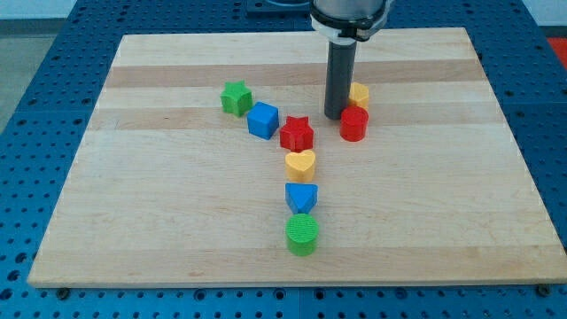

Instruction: Move the yellow hexagon towards the top right

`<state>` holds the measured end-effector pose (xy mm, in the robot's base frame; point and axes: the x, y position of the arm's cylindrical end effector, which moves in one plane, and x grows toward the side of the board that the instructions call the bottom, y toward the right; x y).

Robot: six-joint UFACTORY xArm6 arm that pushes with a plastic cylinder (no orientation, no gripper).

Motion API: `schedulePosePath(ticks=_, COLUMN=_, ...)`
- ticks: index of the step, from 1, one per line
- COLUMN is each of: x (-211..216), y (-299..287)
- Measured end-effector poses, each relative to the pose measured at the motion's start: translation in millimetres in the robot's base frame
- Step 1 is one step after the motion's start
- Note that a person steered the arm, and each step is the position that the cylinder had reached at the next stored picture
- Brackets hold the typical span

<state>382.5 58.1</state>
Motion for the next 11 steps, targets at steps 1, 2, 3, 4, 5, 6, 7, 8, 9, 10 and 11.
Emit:
schedulePosePath(ticks=1, x=-18.3, y=11.2)
schedulePosePath(ticks=2, x=-49.4, y=41.4)
schedulePosePath(ticks=3, x=-76.7, y=71.7)
schedulePosePath(ticks=4, x=-77.2, y=67.9)
schedulePosePath(ticks=5, x=-61.3, y=31.3)
schedulePosePath(ticks=6, x=-33.4, y=24.1)
schedulePosePath(ticks=7, x=-29.5, y=48.2)
schedulePosePath(ticks=8, x=-49.0, y=72.1)
schedulePosePath(ticks=9, x=-51.2, y=76.4)
schedulePosePath(ticks=10, x=-65.6, y=90.5)
schedulePosePath(ticks=11, x=-56.4, y=91.5)
